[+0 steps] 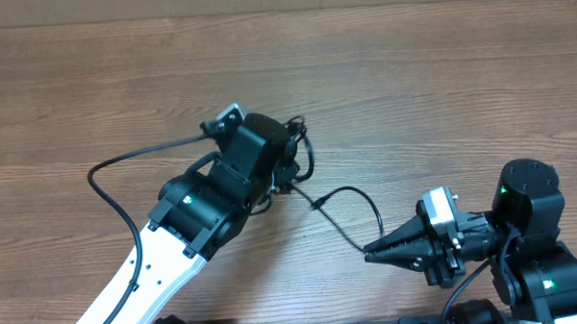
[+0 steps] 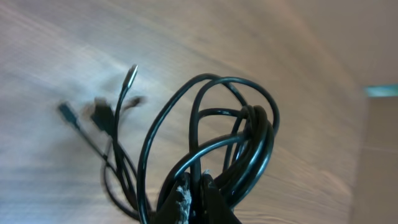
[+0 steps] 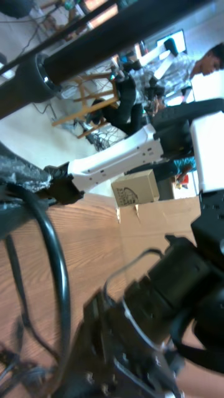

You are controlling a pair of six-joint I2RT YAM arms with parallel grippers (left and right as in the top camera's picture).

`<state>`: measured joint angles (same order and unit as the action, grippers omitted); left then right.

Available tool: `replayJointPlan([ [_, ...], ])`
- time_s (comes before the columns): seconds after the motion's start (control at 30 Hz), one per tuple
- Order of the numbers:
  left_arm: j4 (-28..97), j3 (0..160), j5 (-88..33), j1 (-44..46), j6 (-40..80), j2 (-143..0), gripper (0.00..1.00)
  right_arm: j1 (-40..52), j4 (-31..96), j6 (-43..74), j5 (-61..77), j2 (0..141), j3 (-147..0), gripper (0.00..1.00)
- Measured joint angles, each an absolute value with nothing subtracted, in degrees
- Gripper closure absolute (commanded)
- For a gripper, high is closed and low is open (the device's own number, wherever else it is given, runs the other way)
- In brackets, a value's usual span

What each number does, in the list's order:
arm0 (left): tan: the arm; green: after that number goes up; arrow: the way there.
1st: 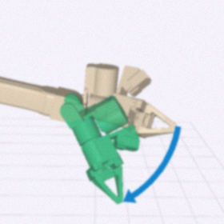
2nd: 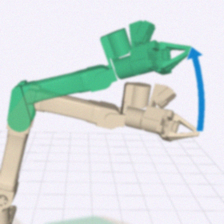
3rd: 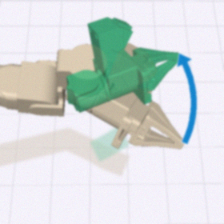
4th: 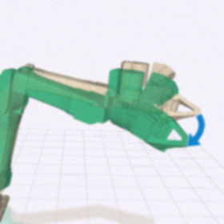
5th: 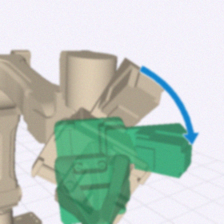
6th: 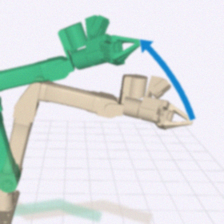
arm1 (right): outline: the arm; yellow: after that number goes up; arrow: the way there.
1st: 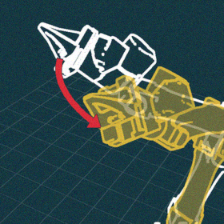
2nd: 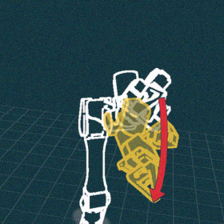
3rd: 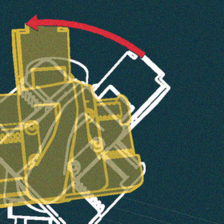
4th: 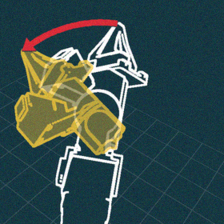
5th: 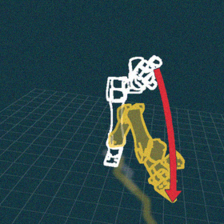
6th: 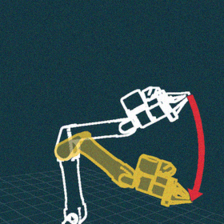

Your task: Untangle cables

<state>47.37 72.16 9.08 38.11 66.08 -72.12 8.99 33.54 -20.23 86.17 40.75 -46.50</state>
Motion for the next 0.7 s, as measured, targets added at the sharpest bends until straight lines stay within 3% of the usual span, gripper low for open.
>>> replayJointPlan([
  [0.1,42.63,72.16,7.88,37.69,62.63,-72.12,0.96,8.99,33.58,-17.72,85.56,40.60,-46.52,0.30],
  [0.23,37.47,72.14,4.40,37.39,56.53,-72.12,0.95,9.02,35.03,-12.01,81.14,40.27,-46.59,0.00],
  [0.7,35.92,72.16,-0.84,37.39,39.77,-66.92,0.96,9.04,43.33,4.62,55.44,40.29,-46.70,0.00],
])
